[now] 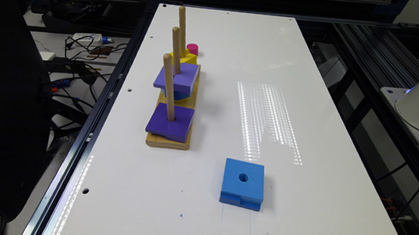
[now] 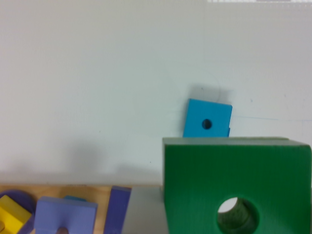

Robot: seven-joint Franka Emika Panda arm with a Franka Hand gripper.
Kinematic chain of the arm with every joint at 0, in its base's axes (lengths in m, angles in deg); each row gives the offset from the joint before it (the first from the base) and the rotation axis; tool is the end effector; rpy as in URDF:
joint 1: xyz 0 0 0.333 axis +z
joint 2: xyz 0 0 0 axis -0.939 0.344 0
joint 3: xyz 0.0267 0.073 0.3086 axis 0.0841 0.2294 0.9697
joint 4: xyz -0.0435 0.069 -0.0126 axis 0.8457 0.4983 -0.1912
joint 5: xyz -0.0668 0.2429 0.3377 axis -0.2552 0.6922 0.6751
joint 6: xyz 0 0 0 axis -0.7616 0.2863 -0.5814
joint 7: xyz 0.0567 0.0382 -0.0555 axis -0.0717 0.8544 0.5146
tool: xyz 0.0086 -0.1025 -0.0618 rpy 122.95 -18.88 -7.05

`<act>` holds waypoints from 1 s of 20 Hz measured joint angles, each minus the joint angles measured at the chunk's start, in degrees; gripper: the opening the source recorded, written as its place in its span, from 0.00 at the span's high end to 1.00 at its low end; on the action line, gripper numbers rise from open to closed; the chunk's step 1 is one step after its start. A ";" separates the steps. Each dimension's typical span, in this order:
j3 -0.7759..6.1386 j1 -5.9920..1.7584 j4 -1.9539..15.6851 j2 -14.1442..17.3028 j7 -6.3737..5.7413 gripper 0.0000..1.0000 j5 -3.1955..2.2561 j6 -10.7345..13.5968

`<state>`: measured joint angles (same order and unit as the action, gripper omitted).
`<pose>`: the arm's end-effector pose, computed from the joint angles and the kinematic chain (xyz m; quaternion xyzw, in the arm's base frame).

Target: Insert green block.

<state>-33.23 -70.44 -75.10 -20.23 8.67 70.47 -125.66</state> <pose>0.5318 0.1800 0.4992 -0.9262 0.3764 -0.0052 0.0197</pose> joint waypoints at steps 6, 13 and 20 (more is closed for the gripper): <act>0.00 -0.03 -0.04 0.00 0.01 1.00 0.00 0.00; -0.01 -0.34 -0.26 0.10 0.18 1.00 0.00 -0.12; -0.01 -0.90 -0.45 1.70 0.52 1.00 -0.17 -1.96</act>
<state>-33.24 -71.34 -75.55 -18.53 9.19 70.30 -127.62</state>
